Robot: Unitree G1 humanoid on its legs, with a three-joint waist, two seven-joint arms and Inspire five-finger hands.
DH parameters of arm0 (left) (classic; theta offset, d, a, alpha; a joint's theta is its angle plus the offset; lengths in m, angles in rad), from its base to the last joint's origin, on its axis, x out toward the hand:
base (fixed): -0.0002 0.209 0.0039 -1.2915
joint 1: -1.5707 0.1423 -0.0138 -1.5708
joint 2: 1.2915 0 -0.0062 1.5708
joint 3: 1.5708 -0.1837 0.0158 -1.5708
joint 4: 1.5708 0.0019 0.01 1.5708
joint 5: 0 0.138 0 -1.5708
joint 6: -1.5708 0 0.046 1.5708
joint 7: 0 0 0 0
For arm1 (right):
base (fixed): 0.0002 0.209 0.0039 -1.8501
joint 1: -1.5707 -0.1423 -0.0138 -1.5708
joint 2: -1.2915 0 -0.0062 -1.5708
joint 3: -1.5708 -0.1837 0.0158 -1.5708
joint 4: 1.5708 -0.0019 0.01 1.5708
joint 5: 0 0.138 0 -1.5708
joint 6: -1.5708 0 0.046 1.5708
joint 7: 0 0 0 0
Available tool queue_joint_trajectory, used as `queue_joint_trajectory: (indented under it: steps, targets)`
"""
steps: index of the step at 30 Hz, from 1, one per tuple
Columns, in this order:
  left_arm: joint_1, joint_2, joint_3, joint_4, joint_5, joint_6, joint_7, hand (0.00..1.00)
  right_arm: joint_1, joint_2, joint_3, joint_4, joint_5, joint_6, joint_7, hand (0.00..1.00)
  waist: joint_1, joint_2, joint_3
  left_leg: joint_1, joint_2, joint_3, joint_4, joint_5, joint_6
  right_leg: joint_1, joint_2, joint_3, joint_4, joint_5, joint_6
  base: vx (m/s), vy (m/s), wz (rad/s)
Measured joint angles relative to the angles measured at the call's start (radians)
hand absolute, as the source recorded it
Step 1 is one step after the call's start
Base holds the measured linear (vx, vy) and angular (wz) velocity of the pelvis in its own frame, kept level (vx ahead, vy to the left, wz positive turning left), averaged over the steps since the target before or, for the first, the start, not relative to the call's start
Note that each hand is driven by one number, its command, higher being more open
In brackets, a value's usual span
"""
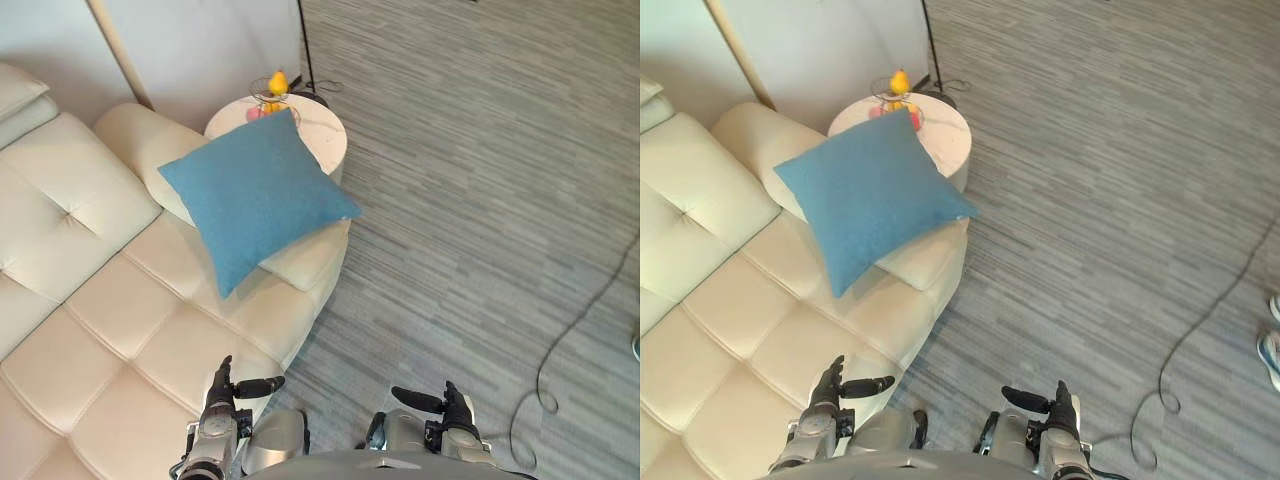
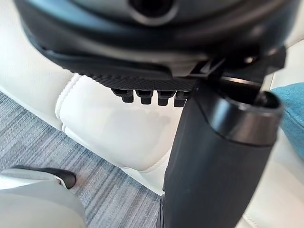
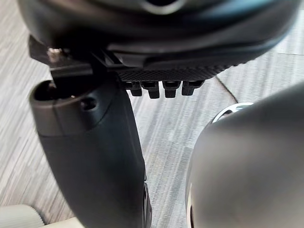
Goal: Pick up cushions and gather them together orderly.
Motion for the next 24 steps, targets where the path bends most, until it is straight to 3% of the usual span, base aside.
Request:
queue_joint_trajectory:
  steps: [2,4,6,7,8,9,10,11,14,15,16,18,20,21,22,23,24]
  targets:
    - [0.005,0.001,0.000,0.004,0.000,0.002,0.006,1.00,-0.001,-0.002,-0.002,-0.002,0.001,-0.001,-0.001,1.00,-0.003,0.007,0.004,0.054,0.006,-0.033,-0.033,-0.002,-0.002,-0.034,-0.005,-0.022,-0.064,-0.017,-0.019,0.33,-0.044,0.66]
    - [0.010,-0.002,0.000,0.006,0.000,0.008,0.013,1.00,-0.001,-0.004,0.001,-0.016,0.000,-0.005,-0.001,1.00,-0.003,0.014,0.006,0.123,0.030,-0.087,-0.079,-0.004,-0.008,-0.085,0.020,-0.010,-0.283,-0.028,-0.018,0.35,-0.133,0.73]
    - [0.011,-0.008,0.000,0.006,0.001,0.008,0.015,1.00,-0.003,-0.006,0.000,-0.020,0.000,-0.013,-0.001,1.00,-0.006,0.020,0.004,0.144,0.051,-0.136,-0.092,-0.024,-0.040,-0.124,0.065,0.064,-0.467,-0.014,-0.005,0.39,-0.249,0.79]
    - [0.010,-0.010,0.000,0.006,0.003,0.008,0.017,1.00,-0.003,-0.004,0.000,-0.025,0.001,-0.015,-0.001,1.00,-0.006,0.018,0.003,0.150,0.061,-0.171,-0.091,-0.043,-0.063,-0.147,0.093,0.141,-0.586,0.016,0.004,0.45,-0.391,1.00]
    - [0.011,-0.011,0.000,0.008,0.005,0.008,0.019,1.00,-0.002,-0.002,0.000,-0.026,0.001,-0.019,0.000,1.00,-0.009,0.014,0.000,0.158,0.068,-0.217,-0.082,-0.070,-0.092,-0.149,0.116,0.202,-0.660,0.114,0.009,0.46,-0.427,1.06]
    - [0.010,-0.014,0.001,0.011,0.006,0.008,0.019,1.00,0.000,-0.002,-0.003,-0.025,0.002,-0.021,0.000,1.00,-0.014,0.011,-0.002,0.164,0.072,-0.246,-0.079,-0.085,-0.110,-0.131,0.128,0.208,-0.658,0.173,-0.028,0.37,-0.409,0.81]
    - [0.008,-0.017,0.001,0.014,0.005,0.008,0.020,1.00,-0.002,-0.004,-0.006,-0.024,0.001,-0.020,0.000,1.00,-0.013,0.026,-0.004,0.168,0.085,-0.259,-0.080,-0.089,-0.115,-0.126,0.135,0.191,-0.646,0.163,-0.035,0.35,-0.429,0.76]
    - [0.012,-0.045,0.002,0.018,0.006,0.007,0.020,1.00,-0.002,-0.006,-0.030,-0.030,0.001,-0.022,-0.002,1.00,-0.009,0.057,-0.020,0.171,0.120,-0.286,-0.085,-0.089,-0.124,-0.125,0.149,0.142,-0.615,0.110,-0.060,0.40,-0.493,0.70]
    - [0.017,-0.086,0.013,0.015,0.006,0.008,0.015,1.00,0.004,-0.010,-0.048,-0.036,0.001,-0.019,-0.003,1.00,-0.013,0.080,-0.033,0.128,0.147,-0.288,0.009,-0.084,-0.148,-0.094,0.153,0.066,-0.592,0.052,-0.094,0.23,-0.300,0.78]
    - [0.013,-0.085,0.014,0.007,0.007,0.007,0.010,1.00,0.009,-0.008,-0.046,-0.038,0.002,-0.019,-0.004,1.00,-0.014,0.082,-0.032,0.037,0.166,-0.260,0.179,-0.068,-0.191,-0.044,0.163,0.009,-0.620,0.035,-0.115,0.32,-0.455,0.96]
    - [0.013,-0.085,0.019,0.003,0.007,0.007,0.010,1.00,0.010,-0.007,-0.045,-0.038,0.002,-0.019,-0.005,1.00,-0.013,0.081,-0.031,0.008,0.178,-0.233,0.238,-0.066,-0.200,-0.019,0.170,-0.010,-0.635,0.030,-0.122,0.24,-0.358,1.00]
    - [0.015,-0.081,0.017,-0.018,0.004,0.006,0.014,1.00,0.019,0.000,-0.046,-0.038,0.002,-0.020,-0.007,1.00,-0.004,0.069,-0.028,-0.049,0.219,-0.078,0.293,-0.077,-0.210,0.075,0.177,-0.077,-0.685,0.026,-0.131,0.14,-0.220,0.75]
    - [0.018,-0.078,0.005,-0.021,0.005,0.006,0.014,1.00,0.013,-0.002,-0.048,-0.041,0.003,-0.024,-0.008,1.00,-0.002,0.068,-0.034,-0.064,0.210,-0.003,0.204,-0.071,-0.202,0.096,0.170,-0.098,-0.709,0.026,-0.131,0.11,-0.076,0.43]
    - [0.018,-0.080,-0.004,-0.016,0.005,0.006,0.012,1.00,0.012,-0.008,-0.048,-0.047,0.003,-0.027,-0.008,1.00,-0.004,0.077,-0.038,-0.067,0.196,0.040,0.089,-0.020,-0.168,0.103,0.167,-0.113,-0.718,0.026,-0.131,0.15,0.020,0.35]
    - [0.018,-0.083,-0.007,-0.010,0.005,0.006,0.012,1.00,0.013,-0.011,-0.049,-0.046,0.003,-0.027,-0.008,1.00,-0.004,0.085,-0.041,-0.067,0.193,0.061,0.030,0.040,-0.159,0.107,0.170,-0.120,-0.722,0.025,-0.128,0.14,0.059,0.30]
    - [0.013,-0.080,-0.011,-0.002,0.004,0.006,0.011,1.00,0.014,-0.011,-0.051,-0.042,0.004,-0.024,-0.008,1.00,-0.002,0.086,-0.046,-0.060,0.187,0.078,0.005,0.047,-0.153,0.112,0.165,-0.122,-0.725,0.020,-0.117,0.18,0.075,0.30]
    - [0.011,-0.072,-0.012,-0.001,0.004,0.003,0.011,1.00,0.017,0.006,-0.049,-0.039,0.004,-0.021,-0.007,1.00,-0.001,0.064,-0.048,-0.040,0.164,0.079,-0.037,0.066,-0.147,0.115,0.150,-0.122,-0.737,0.021,-0.108,0.13,0.042,0.24]
